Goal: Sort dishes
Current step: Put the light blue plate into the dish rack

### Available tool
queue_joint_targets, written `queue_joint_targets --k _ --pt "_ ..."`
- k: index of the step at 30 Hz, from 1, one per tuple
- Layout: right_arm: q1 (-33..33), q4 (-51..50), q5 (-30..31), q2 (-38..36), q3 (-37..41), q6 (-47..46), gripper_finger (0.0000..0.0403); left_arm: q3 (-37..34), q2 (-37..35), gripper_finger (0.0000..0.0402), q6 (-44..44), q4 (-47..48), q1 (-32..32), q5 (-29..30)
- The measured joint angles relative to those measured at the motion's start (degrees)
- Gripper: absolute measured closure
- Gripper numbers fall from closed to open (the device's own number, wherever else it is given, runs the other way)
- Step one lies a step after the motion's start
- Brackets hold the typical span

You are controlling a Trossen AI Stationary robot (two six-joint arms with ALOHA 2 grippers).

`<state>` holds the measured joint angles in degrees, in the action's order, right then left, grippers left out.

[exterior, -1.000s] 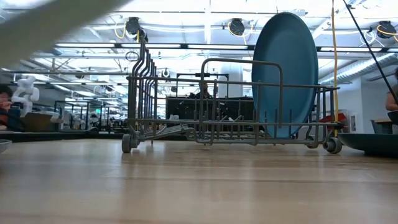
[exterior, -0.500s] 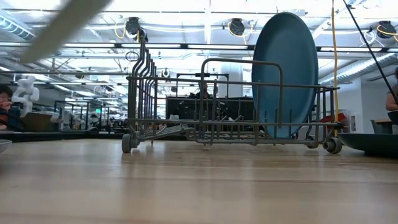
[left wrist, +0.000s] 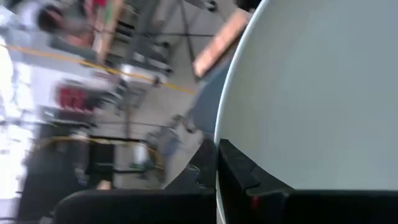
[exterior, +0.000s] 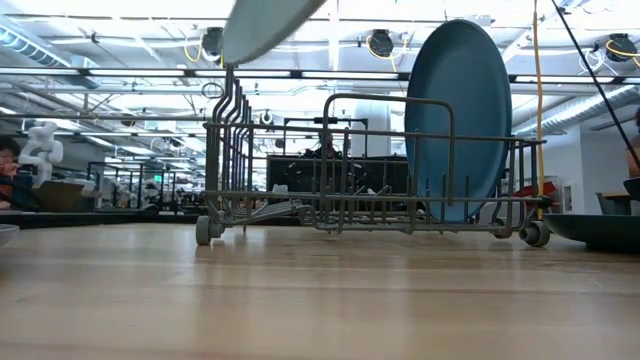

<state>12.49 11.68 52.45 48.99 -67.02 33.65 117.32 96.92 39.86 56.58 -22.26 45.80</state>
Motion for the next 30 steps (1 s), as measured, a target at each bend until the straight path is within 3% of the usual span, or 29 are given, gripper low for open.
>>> queue_joint_targets --k 9,22,30 --pt "0.0 0.0 0.9 0.0 0.0 -0.3 0.0305 0.0 -0.7 0.0401 23.4 -13.2 5.3 0.4" --pt "0.0 -5.7 2.1 0.0 0.0 -4.5 0.0305 0.0 -0.7 0.0401 29.8 -16.7 17.7 -22.2" --pt "0.0 -5.9 1.9 0.0 0.0 -2.6 0.0305 -0.5 1.1 0.0401 32.5 -18.0 23.6 -31.3"
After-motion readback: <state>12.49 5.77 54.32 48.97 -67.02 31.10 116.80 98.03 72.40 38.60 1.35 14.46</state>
